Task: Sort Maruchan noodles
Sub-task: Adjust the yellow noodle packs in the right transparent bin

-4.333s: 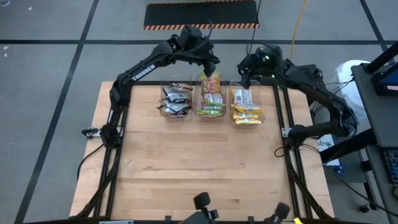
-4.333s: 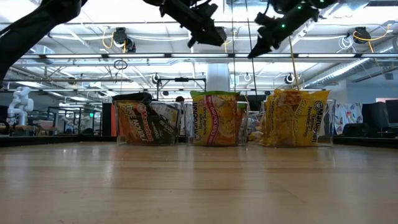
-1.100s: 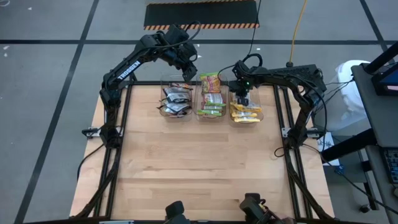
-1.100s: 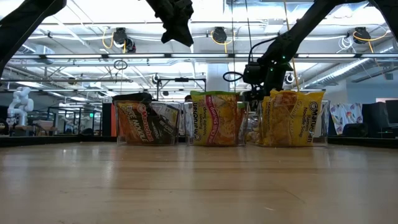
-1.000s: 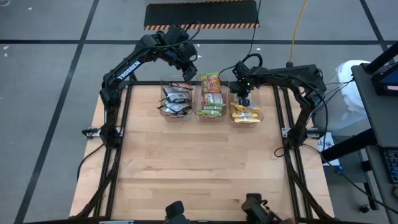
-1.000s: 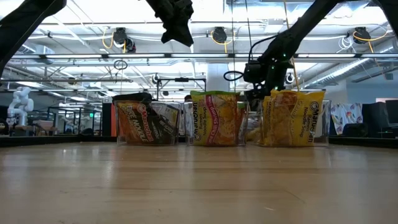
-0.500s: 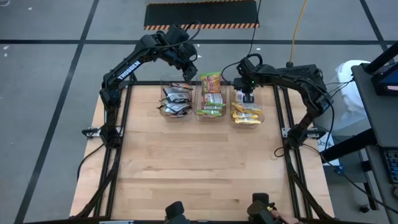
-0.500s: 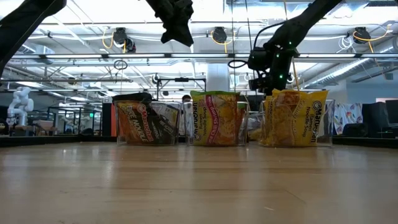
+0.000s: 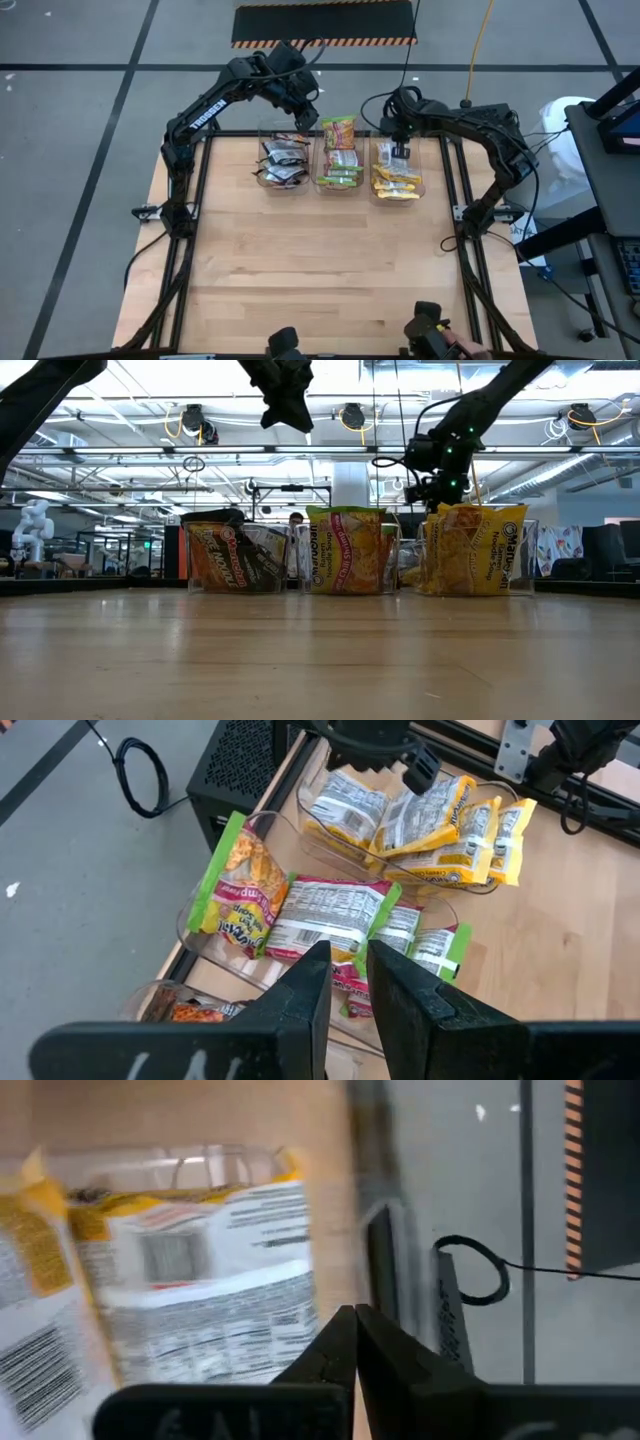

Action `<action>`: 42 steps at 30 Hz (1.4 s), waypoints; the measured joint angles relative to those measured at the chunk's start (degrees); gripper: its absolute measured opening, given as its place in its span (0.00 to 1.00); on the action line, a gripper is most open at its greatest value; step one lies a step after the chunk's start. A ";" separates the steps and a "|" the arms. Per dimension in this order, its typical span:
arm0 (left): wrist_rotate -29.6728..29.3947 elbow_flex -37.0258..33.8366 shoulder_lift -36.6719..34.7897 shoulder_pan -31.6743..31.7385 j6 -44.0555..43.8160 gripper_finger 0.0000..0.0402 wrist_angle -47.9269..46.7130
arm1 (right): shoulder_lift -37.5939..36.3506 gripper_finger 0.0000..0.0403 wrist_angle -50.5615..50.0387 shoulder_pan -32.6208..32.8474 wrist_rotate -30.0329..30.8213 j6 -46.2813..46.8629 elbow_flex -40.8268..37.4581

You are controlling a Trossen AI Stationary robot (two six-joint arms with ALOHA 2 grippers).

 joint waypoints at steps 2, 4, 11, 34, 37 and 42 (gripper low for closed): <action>0.00 0.00 0.00 0.00 -0.02 0.18 -0.02 | 0.00 0.02 1.05 -0.29 -0.09 0.90 0.02; 0.00 0.00 0.00 0.00 -0.06 0.18 0.00 | 0.27 0.04 0.53 -0.44 -2.24 1.52 0.02; 0.00 0.00 0.00 0.00 0.00 0.18 0.00 | 2.85 0.14 -1.91 -0.22 -4.84 -1.63 0.04; 0.00 0.00 0.00 0.04 0.72 0.18 -0.02 | 9.23 0.15 3.31 -3.04 -8.12 -6.48 0.46; 0.00 0.00 0.00 0.04 0.72 0.18 -0.06 | 9.81 0.13 3.00 -3.19 -8.41 -6.46 0.40; -0.01 0.00 0.00 0.04 0.72 0.18 -0.07 | 9.88 0.08 2.09 -3.36 -9.01 -6.94 0.29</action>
